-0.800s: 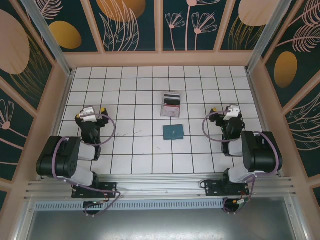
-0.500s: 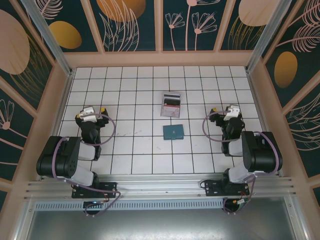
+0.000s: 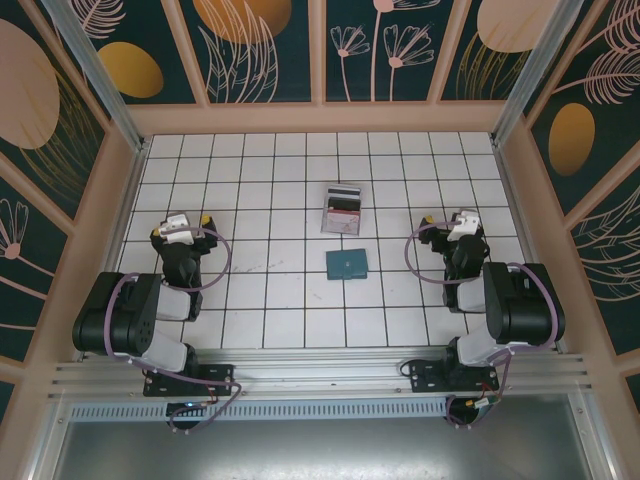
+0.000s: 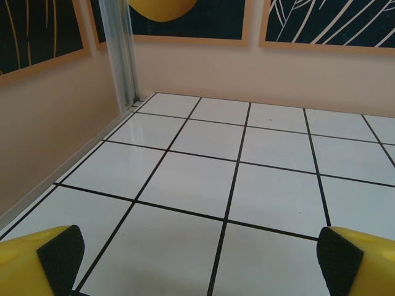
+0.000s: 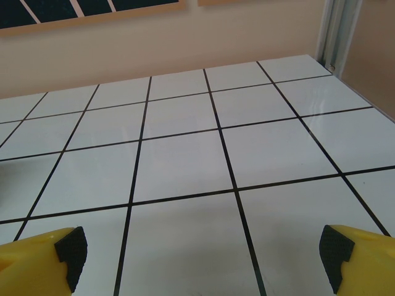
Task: Put the credit cards into the card holder
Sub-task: Open the button on the card holder.
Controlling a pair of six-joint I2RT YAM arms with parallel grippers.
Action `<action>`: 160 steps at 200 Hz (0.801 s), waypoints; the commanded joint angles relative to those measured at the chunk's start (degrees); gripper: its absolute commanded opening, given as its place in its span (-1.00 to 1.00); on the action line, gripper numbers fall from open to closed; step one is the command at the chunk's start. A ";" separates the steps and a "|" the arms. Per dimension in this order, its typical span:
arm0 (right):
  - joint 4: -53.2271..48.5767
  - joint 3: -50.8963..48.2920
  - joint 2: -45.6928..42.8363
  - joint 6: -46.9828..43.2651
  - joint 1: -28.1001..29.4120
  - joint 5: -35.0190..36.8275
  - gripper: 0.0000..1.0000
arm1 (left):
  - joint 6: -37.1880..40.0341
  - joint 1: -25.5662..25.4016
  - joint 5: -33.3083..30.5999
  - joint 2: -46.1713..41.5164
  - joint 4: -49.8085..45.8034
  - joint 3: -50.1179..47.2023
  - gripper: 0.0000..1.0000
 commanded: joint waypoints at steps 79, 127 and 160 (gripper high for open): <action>-37.73 16.04 -15.83 17.88 -7.20 -14.40 0.98 | -8.03 -0.42 2.49 -15.33 -40.73 17.22 0.98; -69.71 30.59 -11.30 16.11 4.77 -24.43 0.75 | -19.82 -0.49 24.01 -23.25 -51.38 19.55 0.97; -83.02 33.51 -8.98 19.54 19.74 -22.42 0.50 | -29.31 -5.32 32.22 -25.67 -53.68 16.26 0.98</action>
